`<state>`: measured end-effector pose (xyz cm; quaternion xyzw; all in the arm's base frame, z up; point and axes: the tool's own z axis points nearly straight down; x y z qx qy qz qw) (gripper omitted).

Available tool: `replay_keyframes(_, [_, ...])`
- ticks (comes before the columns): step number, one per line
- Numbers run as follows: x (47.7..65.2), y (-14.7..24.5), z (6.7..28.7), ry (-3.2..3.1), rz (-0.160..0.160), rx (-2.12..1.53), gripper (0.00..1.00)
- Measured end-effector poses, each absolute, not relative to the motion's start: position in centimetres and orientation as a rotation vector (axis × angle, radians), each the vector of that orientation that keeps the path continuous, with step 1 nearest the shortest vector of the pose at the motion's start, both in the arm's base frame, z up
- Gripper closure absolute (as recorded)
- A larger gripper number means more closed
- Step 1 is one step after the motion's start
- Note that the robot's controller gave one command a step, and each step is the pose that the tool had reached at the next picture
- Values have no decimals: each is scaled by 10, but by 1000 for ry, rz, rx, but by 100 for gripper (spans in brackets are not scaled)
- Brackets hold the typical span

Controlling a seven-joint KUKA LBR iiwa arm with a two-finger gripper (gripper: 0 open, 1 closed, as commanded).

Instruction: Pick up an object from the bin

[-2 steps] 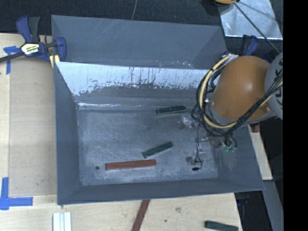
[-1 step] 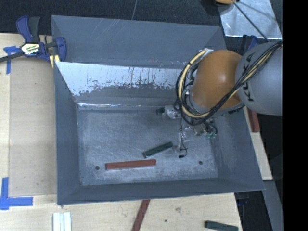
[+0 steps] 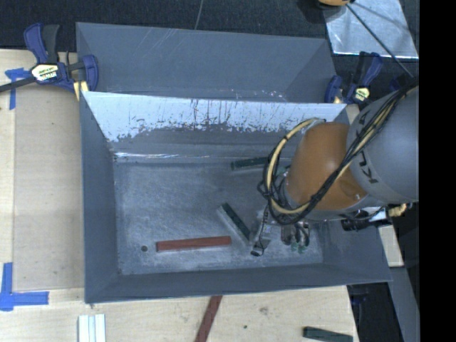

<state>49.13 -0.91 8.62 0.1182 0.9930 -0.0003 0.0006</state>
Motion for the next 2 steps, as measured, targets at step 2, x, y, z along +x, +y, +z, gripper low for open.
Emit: replay_keyframes(2, [493, -14, 125, 3121, 0, 376, 100])
